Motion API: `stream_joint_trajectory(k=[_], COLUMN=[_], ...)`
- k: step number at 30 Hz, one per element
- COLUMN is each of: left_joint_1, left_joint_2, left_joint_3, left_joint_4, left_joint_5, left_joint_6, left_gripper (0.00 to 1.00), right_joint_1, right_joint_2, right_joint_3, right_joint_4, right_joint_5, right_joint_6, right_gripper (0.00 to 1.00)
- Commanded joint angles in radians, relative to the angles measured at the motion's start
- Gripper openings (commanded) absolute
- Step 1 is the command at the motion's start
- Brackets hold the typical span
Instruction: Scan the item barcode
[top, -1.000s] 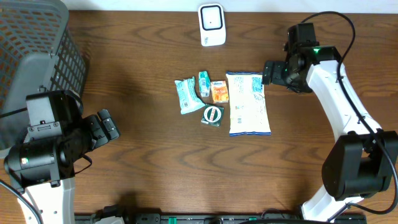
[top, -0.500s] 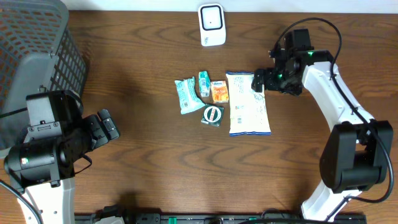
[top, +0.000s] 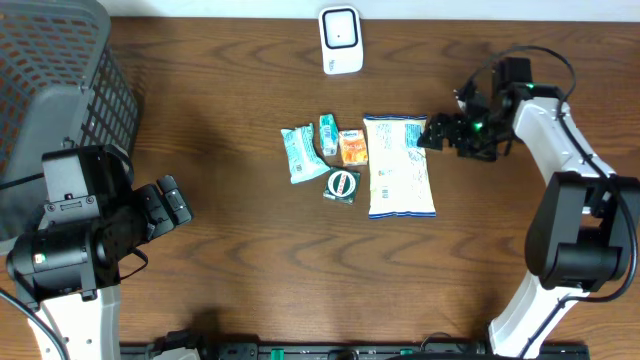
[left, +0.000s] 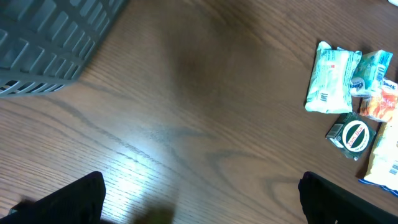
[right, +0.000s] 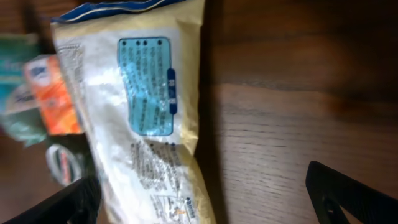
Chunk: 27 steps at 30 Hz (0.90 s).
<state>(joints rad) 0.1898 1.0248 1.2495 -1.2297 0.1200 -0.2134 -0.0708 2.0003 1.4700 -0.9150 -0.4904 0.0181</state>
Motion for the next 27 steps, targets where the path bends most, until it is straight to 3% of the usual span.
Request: stream_joint_trajectory(k=[1, 11, 27], left_joint_1=[0.005, 0.005, 0.005], left_joint_2=[0.0, 0.0, 0.0], left_joint_3=[-0.003, -0.003, -0.003], left_joint_4=[0.0, 0.0, 0.0], left_joint_5=[-0.016, -0.016, -0.016], left_joint_6=[-0.01, -0.01, -0.009], left_gripper=[0.98, 0.98, 0.98], right_joint_1=[-0.019, -0.014, -0.014], right_joint_2=[0.015, 0.015, 0.015], right_joint_3=[-0.01, -0.076, -0.101], right_joint_4=[-0.011, -0.004, 0.034], right_joint_5=[-0.143, -0.235, -0.125], right_joint_6=[-0.072, -0.139, -0.109], right_gripper=[0.99, 0.99, 0.99])
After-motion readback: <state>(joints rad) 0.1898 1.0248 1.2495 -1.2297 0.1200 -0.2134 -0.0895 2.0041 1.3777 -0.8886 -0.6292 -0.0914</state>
